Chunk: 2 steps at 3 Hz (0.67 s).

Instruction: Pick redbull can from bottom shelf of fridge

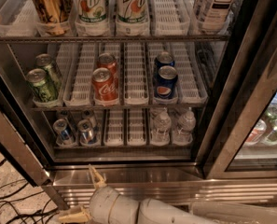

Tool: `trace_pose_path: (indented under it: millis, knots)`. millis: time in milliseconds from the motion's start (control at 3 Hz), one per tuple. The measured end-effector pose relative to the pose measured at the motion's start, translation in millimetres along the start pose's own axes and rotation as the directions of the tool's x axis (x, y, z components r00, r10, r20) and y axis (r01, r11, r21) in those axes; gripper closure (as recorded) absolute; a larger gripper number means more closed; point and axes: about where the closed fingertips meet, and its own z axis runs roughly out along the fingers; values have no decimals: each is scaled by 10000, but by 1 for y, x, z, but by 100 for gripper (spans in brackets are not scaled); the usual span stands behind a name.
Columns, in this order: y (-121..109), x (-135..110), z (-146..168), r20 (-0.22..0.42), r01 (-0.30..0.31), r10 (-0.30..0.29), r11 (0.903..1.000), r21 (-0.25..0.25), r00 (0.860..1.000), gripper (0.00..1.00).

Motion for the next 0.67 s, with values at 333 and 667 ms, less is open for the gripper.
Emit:
trace_pose_path:
  millis: [333, 667]
  knots:
    - [28, -11, 24, 459, -37, 25, 9996, 266, 9989, 0]
    - [13, 1, 26, 203, -360, 343, 9950, 930, 9992, 0]
